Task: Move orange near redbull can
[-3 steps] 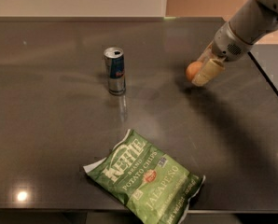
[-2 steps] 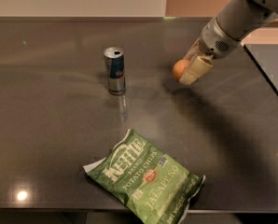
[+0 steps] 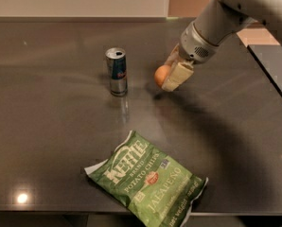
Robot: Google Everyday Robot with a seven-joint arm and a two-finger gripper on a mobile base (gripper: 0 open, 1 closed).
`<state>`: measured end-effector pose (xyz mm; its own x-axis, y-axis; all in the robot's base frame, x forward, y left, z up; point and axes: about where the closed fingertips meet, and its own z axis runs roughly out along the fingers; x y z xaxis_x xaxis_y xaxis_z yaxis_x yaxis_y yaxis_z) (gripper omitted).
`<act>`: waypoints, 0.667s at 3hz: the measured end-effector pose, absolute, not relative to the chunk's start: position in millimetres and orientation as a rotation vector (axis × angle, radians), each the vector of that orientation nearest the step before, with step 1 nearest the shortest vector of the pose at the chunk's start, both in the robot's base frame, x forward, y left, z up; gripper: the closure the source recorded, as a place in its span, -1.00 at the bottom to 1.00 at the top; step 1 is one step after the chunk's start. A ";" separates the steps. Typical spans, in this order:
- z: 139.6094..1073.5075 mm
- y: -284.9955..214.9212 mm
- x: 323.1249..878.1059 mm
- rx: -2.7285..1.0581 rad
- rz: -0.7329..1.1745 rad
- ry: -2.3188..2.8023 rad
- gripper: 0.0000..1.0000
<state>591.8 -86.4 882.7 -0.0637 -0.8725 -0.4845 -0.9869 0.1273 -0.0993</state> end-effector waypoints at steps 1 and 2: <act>871.2 -67.1 585.8 -1.829 0.368 1.962 1.00; 864.4 -51.5 580.1 -1.855 0.370 1.937 1.00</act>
Offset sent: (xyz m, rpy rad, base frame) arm -0.0183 0.0501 -0.0235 -0.0063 -0.0114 0.0828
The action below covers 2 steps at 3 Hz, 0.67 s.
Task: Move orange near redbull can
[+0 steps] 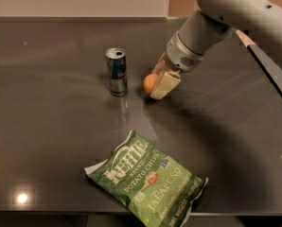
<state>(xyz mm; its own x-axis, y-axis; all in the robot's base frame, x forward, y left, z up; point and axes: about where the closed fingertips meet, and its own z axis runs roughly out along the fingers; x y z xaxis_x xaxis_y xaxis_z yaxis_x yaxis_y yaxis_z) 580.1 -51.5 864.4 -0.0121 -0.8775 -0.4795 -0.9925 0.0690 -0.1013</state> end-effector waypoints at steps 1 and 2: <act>861.9 -38.2 576.6 -1.868 0.373 1.910 1.00; 859.3 -28.0 575.3 -1.876 0.369 1.890 0.65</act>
Offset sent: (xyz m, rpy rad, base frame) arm -0.0058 0.0328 -0.0056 0.0172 -0.0394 0.0404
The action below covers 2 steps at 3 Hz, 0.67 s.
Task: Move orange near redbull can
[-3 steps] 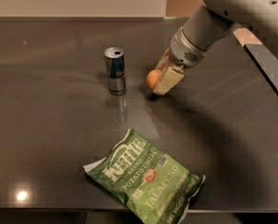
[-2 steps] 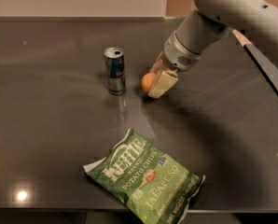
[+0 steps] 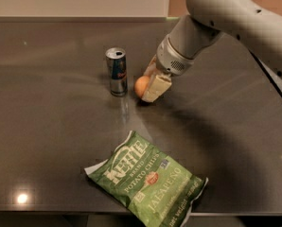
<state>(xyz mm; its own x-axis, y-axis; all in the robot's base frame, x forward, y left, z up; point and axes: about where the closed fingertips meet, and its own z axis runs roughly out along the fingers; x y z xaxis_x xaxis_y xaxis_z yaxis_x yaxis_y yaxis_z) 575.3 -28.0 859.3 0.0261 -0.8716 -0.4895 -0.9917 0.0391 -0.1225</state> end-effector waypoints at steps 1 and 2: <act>856.4 -22.3 576.5 -1.879 0.360 1.881 0.20; 854.0 -19.5 577.7 -1.882 0.360 1.878 -0.27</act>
Offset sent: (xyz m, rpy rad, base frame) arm 0.0046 0.0090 -0.0059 0.0003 -0.0162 0.0038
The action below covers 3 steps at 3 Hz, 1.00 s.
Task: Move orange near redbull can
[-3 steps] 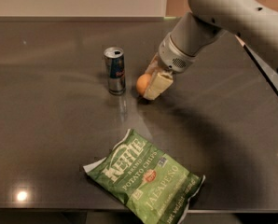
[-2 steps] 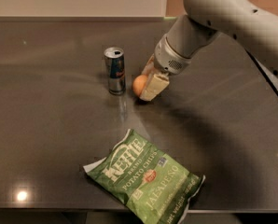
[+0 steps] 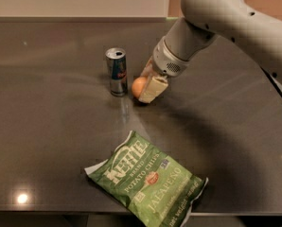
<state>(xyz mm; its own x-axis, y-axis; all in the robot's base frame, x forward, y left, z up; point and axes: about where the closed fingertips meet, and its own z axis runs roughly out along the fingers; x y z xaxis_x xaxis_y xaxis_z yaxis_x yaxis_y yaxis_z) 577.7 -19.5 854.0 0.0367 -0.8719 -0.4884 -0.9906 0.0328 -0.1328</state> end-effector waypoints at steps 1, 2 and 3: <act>852.4 -18.5 578.3 -1.889 0.374 1.873 -0.73; 849.4 -19.4 578.4 -1.895 0.391 1.870 -1.00; 849.4 -19.3 578.4 -1.895 0.391 1.870 -1.00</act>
Offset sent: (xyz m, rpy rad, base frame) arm 0.0018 -0.0041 -0.0057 0.0169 0.0256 0.0207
